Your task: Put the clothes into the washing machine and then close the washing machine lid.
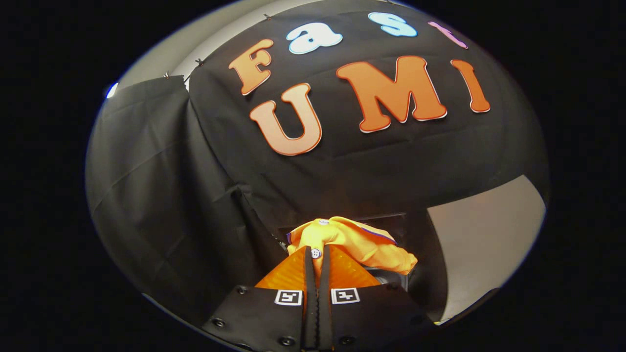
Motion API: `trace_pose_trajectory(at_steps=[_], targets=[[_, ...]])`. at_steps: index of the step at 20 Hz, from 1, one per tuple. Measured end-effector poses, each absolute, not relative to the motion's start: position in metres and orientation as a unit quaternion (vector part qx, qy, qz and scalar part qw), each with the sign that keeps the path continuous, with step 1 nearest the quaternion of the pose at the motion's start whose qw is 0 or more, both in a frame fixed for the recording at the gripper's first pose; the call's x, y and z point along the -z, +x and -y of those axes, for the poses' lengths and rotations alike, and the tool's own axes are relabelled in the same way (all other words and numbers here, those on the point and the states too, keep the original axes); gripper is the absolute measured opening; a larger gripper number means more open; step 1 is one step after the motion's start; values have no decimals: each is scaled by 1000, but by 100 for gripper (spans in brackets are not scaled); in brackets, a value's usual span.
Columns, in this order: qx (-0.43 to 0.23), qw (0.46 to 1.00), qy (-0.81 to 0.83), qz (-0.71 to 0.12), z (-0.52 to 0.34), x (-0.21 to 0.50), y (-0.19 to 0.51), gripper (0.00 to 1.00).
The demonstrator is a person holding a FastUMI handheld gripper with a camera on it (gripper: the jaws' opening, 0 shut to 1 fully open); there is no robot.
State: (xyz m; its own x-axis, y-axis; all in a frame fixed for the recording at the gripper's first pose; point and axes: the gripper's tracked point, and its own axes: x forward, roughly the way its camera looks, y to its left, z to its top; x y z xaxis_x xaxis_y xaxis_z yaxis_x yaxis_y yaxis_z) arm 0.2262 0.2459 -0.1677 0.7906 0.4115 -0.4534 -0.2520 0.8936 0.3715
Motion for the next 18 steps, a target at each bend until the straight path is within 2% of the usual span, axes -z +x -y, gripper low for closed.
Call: trace_pose_trajectory(at_steps=[11, 18], targets=[[-159, 907, 106, -376, -300, 366, 255, 8], [-130, 901, 114, -398, -307, 441, 278, 8]])
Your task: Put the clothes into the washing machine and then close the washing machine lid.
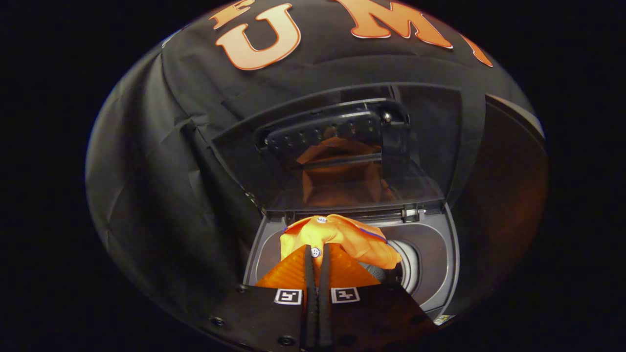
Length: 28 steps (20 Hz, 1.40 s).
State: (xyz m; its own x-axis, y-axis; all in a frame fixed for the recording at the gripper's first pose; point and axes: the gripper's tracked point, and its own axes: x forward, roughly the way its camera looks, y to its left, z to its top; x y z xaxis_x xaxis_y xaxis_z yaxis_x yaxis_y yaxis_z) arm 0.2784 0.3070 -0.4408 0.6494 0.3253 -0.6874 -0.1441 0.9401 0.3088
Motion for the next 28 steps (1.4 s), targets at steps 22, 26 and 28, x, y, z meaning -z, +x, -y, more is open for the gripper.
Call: trace_pose_trajectory(at_steps=[22, 26, 28], targets=[[-82, 867, 72, -487, -291, 576, 271, 33], [-84, 871, 74, -479, -291, 564, 271, 52], [-82, 873, 78, -475, -292, 559, 270, 56]])
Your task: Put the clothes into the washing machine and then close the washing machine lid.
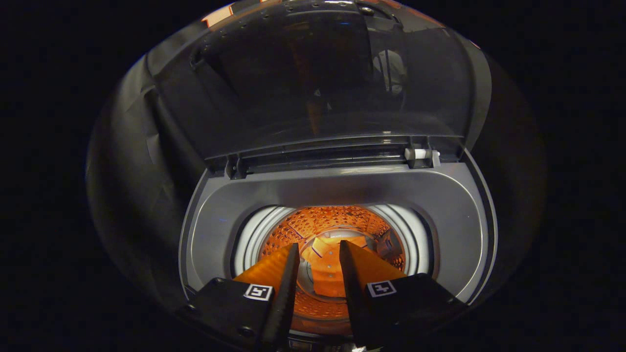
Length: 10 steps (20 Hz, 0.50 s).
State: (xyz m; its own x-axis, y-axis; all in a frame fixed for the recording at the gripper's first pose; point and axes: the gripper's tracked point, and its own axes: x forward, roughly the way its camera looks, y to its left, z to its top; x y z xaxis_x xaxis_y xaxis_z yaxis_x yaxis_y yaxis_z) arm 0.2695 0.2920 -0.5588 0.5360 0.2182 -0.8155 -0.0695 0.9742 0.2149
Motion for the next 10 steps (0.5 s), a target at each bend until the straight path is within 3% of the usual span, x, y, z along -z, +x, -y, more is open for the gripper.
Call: trace_pose_trajectory(at_steps=[4, 10], targets=[[-89, 882, 84, -455, -294, 522, 262, 57], [-107, 915, 89, -378, -296, 392, 260, 60]])
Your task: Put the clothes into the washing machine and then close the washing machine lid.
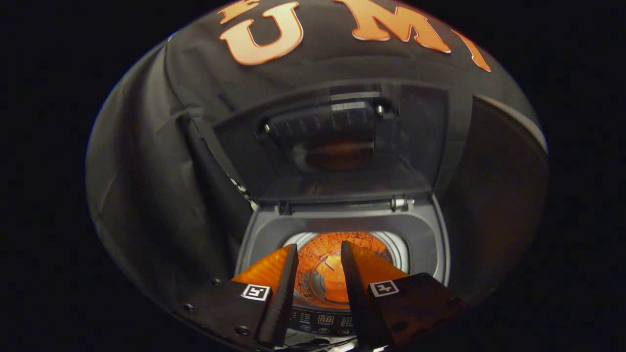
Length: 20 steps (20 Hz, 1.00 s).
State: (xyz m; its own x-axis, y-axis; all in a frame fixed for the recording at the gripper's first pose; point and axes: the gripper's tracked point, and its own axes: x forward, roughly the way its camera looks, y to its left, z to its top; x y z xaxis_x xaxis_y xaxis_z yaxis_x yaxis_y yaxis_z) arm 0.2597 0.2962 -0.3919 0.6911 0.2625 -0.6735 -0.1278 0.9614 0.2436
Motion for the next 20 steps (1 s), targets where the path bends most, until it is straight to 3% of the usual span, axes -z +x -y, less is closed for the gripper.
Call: trace_pose_trajectory(at_steps=[10, 20], targets=[[-103, 948, 61, -295, -287, 284, 315, 69], [-98, 952, 55, -286, -300, 276, 362, 96]])
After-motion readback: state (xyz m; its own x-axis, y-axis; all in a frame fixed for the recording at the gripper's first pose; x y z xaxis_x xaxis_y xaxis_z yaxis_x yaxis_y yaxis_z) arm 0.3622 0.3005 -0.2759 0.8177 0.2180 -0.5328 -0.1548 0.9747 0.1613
